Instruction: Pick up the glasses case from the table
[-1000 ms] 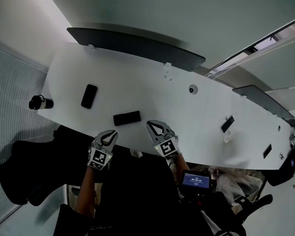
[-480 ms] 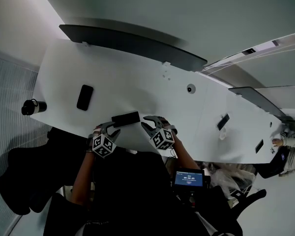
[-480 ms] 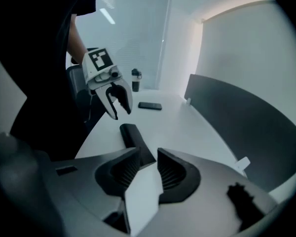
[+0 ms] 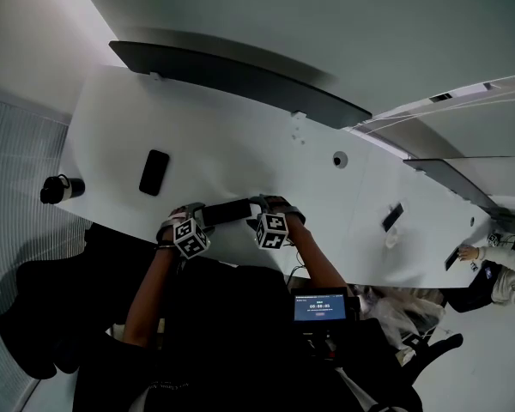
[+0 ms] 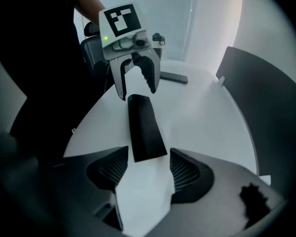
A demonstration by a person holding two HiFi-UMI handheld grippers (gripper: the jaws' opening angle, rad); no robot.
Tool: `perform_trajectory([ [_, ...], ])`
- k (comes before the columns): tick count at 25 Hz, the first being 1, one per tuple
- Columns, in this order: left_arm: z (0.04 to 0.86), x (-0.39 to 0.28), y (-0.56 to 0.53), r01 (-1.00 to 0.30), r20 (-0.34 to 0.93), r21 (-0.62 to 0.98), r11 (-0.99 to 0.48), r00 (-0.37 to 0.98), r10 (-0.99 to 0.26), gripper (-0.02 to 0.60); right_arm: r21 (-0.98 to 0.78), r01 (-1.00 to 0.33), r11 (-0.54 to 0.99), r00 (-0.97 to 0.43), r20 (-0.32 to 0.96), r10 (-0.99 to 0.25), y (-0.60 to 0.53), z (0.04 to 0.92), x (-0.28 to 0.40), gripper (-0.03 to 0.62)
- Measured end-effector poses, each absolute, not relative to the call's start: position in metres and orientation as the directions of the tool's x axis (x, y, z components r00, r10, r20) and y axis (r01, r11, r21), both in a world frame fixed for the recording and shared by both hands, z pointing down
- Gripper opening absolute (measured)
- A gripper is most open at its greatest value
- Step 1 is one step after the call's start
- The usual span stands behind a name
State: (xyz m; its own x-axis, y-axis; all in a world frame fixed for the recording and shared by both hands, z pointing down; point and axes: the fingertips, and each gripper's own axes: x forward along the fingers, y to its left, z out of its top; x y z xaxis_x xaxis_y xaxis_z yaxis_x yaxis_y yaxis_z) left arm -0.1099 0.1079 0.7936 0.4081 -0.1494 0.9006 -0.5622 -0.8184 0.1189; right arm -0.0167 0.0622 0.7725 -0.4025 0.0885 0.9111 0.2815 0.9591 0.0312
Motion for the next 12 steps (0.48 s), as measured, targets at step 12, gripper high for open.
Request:
perform_trajectory([
  [12,0.824,-0.11,0.119,-0.567,0.93,0.249,-0.785,0.365,0.031,0.339,-0.093,0.347,0.933,-0.254,0.949,0.189,0.063,0.811,-0.031,0.293],
])
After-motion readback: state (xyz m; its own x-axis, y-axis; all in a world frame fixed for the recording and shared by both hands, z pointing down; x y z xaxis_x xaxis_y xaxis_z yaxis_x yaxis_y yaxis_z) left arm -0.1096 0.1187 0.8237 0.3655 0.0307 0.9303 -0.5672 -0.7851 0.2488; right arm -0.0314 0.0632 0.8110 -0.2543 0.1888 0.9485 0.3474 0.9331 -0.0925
